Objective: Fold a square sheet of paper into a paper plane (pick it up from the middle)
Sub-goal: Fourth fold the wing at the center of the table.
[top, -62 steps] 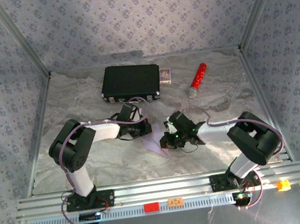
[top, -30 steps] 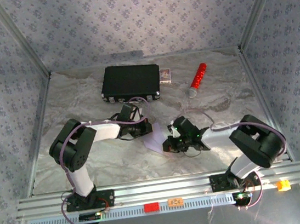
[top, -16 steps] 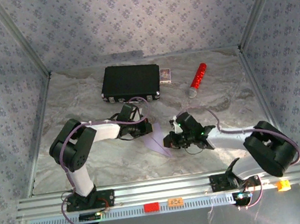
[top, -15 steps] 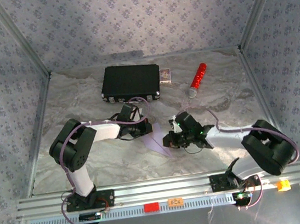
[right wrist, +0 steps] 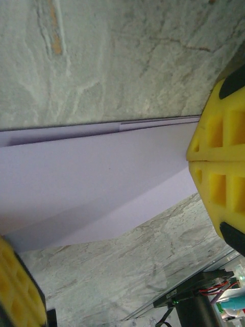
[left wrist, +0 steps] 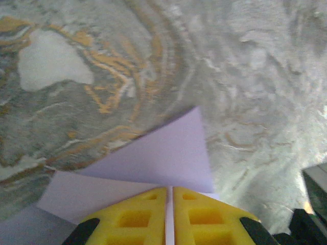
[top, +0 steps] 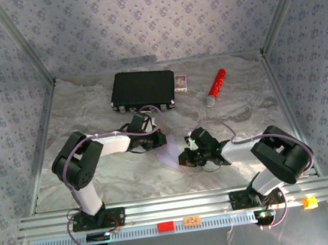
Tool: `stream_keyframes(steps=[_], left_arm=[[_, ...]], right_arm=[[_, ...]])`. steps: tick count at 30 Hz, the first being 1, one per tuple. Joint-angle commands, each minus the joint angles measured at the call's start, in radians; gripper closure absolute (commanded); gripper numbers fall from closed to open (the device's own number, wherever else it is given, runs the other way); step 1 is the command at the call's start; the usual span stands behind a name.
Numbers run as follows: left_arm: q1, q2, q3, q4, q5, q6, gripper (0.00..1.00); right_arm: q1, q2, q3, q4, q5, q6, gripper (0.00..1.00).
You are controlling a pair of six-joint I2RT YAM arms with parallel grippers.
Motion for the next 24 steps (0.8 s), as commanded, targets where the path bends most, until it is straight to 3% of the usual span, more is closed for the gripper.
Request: stream_keyframes(steps=[1,8,15,24], left_arm=[[-0.021,-0.079,0.020,-0.019,0.008,-0.013,0.88],[-0.072,-0.085,-0.005,-0.040,0.021,-0.030,0.92],[-0.124,-0.009,-0.073,0.040,0.034,-0.064,0.94],[-0.061,0.014,-0.086,0.035,-0.032,-0.063,0.95]], right_arm=[[0.015,0.012,-0.025,-0.109,0.072,0.031,1.00],[0.019,0.011,-0.035,-0.081,0.092,0.058,1.00],[0.020,0.007,-0.036,-0.085,0.096,0.055,1.00],[0.019,0.012,-0.049,-0.089,0.099,0.049,1.00]])
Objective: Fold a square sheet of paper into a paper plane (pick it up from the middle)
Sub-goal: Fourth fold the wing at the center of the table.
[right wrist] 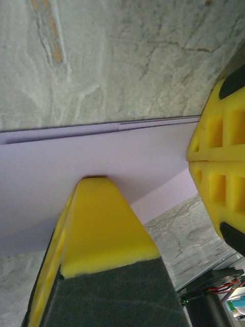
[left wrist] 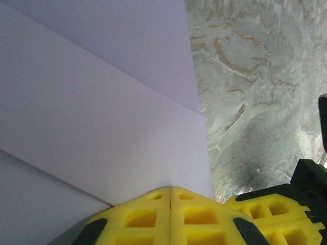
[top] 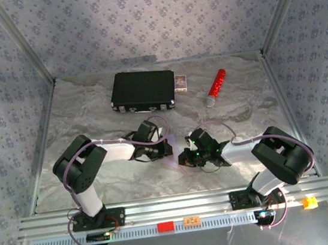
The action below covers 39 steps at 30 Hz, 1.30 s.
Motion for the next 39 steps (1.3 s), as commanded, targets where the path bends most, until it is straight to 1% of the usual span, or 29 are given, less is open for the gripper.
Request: stream_keyframes(steps=[1,6,9,11,16,20,23,27,34,39], left_arm=[[0.044,0.008,0.003,-0.031,-0.077,0.001,0.95],[0.089,0.016,0.053,-0.090,-0.099,0.025,0.95],[0.107,0.016,0.066,-0.079,-0.070,0.023,0.95],[0.097,-0.012,0.065,-0.055,-0.047,0.017,0.94],[0.054,-0.048,0.086,-0.077,-0.021,0.025,0.93],[0.033,-0.016,0.091,-0.054,0.005,0.031,0.93],[0.036,0.015,0.087,-0.053,-0.023,0.030,0.94],[0.069,0.053,0.080,-0.037,-0.033,0.039,0.94],[0.158,0.083,0.088,-0.039,-0.042,0.058,0.95],[0.193,0.089,0.129,-0.087,-0.070,0.073,0.95]], right_arm=[[0.007,0.018,-0.044,-0.103,0.060,0.006,1.00],[0.007,0.019,-0.046,-0.104,0.059,0.003,1.00],[0.005,0.017,-0.044,-0.105,0.057,0.000,1.00],[0.005,0.015,-0.043,-0.108,0.057,-0.001,1.00],[0.003,0.003,-0.044,-0.116,0.076,0.006,1.00],[0.002,0.002,-0.044,-0.117,0.075,0.003,1.00],[0.000,0.002,-0.044,-0.120,0.075,0.003,1.00],[0.000,0.002,-0.047,-0.118,0.075,0.003,1.00],[0.000,0.001,-0.050,-0.110,0.073,0.003,1.00],[0.000,0.001,-0.053,-0.107,0.070,0.001,1.00]])
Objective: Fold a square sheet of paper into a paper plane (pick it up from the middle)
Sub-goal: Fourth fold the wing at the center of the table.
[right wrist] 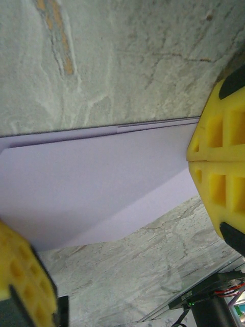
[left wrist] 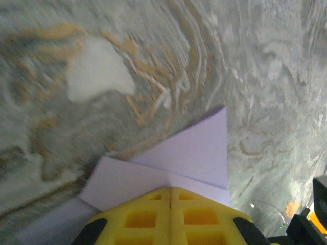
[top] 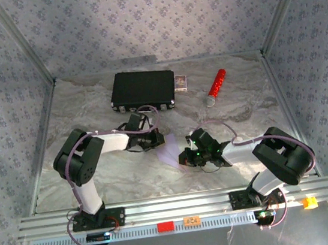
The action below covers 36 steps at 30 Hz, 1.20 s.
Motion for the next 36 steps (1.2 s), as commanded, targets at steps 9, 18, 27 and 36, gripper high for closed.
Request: stream_keyframes(steps=[9,18,27,36], left_arm=[[0.084,0.009,0.051,-0.079,-0.118,0.057,0.95],[0.088,-0.136,0.033,-0.094,-0.132,0.052,0.90],[-0.003,-0.201,0.007,-0.094,-0.084,0.059,0.89],[-0.108,-0.076,0.012,-0.083,-0.044,0.040,0.92]], right_arm=[[-0.001,0.008,-0.046,-0.110,0.037,-0.001,1.00],[-0.004,0.012,-0.044,-0.102,0.034,-0.002,1.00],[-0.007,0.019,-0.039,-0.098,0.026,-0.001,1.00],[-0.010,0.016,-0.029,-0.105,0.016,-0.001,1.00]])
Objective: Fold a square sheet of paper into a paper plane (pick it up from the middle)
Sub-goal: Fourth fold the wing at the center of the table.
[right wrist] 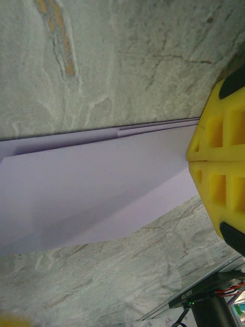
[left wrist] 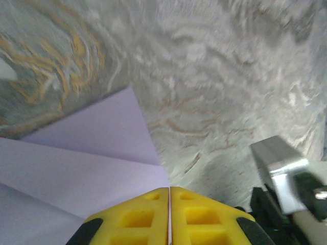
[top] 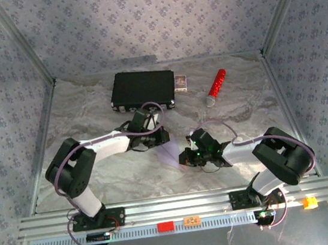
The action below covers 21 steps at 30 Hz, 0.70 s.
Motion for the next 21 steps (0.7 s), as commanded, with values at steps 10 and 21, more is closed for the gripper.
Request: stream_keyframes(steps=[10,21], left_arm=[[-0.006,0.128,-0.023,0.001,0.001,-0.004,0.95],[-0.004,0.142,-0.019,-0.019,-0.012,0.016,0.96]], right_arm=[[-0.007,-0.019,0.042,-0.141,-0.014,-0.016,1.00],[-0.013,-0.037,0.042,-0.162,-0.039,-0.050,1.00]])
